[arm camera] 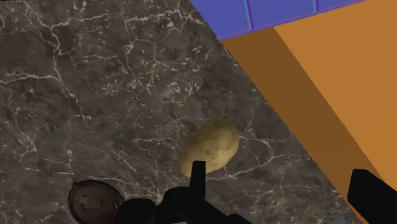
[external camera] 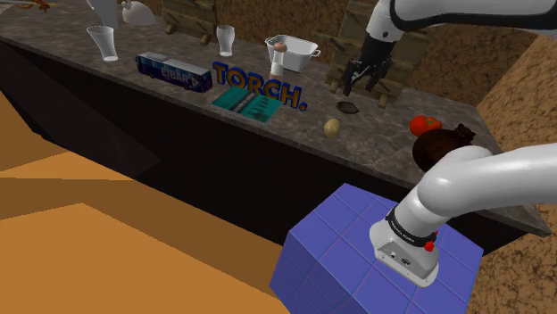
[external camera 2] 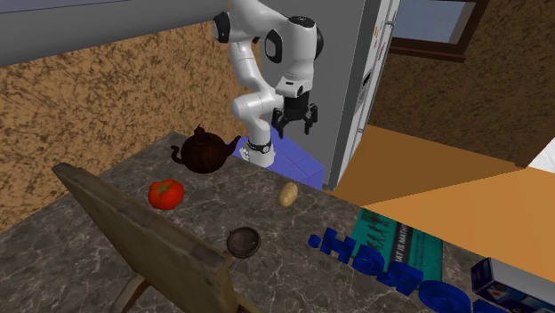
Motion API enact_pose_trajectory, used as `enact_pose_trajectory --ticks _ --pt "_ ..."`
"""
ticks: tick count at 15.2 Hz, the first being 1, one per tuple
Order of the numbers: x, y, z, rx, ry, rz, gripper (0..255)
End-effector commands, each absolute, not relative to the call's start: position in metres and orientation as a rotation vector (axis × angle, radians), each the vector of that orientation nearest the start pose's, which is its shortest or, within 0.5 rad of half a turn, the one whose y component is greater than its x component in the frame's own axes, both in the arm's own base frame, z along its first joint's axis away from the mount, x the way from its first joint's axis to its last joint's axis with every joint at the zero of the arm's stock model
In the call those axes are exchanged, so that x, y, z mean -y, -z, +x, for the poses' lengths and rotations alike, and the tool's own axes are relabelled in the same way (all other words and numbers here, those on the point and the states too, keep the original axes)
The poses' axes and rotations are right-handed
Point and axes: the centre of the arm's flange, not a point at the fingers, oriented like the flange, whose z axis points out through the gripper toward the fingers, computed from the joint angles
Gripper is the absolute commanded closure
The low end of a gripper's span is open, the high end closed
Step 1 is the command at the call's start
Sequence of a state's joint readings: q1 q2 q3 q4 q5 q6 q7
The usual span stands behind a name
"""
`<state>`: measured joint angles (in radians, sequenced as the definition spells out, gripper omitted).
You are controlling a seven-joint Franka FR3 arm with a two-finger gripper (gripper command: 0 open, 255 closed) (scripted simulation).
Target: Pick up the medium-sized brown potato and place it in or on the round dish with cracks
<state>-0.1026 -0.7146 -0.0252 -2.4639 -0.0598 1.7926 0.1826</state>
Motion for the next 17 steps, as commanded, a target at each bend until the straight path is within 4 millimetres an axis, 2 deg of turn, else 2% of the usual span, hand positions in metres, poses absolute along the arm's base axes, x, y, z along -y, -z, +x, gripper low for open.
enact_pose_trajectory --ticks 1,13,17 --pt "0.052 -0.51 0.348 -0.608 0.068 -3.124 0" --pt "0.1 -0.366 0.397 -1.401 0.03 -2.861 0" --pt "0.101 -0.349 0.397 -1.406 0.029 -2.858 0"
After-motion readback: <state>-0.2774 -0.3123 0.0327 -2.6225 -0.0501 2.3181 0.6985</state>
